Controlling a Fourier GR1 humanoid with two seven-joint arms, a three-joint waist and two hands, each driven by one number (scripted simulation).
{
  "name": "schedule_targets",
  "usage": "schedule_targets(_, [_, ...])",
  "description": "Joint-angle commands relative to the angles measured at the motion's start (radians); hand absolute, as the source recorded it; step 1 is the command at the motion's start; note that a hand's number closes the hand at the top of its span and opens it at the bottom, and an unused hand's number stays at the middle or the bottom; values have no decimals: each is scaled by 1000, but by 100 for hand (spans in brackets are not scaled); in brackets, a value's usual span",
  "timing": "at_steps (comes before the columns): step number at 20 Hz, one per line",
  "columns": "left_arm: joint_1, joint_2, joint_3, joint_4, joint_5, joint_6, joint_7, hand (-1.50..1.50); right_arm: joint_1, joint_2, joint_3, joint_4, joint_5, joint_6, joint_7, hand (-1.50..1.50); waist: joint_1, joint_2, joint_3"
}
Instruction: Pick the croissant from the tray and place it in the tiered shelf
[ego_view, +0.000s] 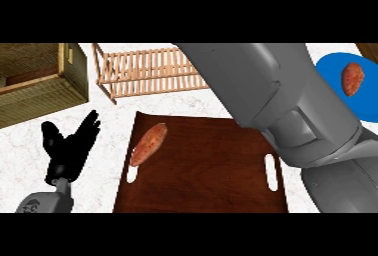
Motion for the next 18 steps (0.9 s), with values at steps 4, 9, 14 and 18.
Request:
schedule_targets(4, [0,2,23,92,12,-40,-27,0,2,-16,-38,72,5,-20,-122,150,-1,6,-6])
schedule_targets(9, [-13,-22,-7,41,-12,-3,35,0,-43,-17,-2,126,56,33,-113,150,2,6,-6])
schedule_targets(14, [56,-15,6,27,-7,-25,-21,0,-11,-6,-145,93,-46,-174,-66,-150,8,5,-6])
schedule_targets(18, [30,-18,8,46,-6,-22,17,0,-9,-9,-201,53,-93,-197,-72,-150,-12,-2,-5])
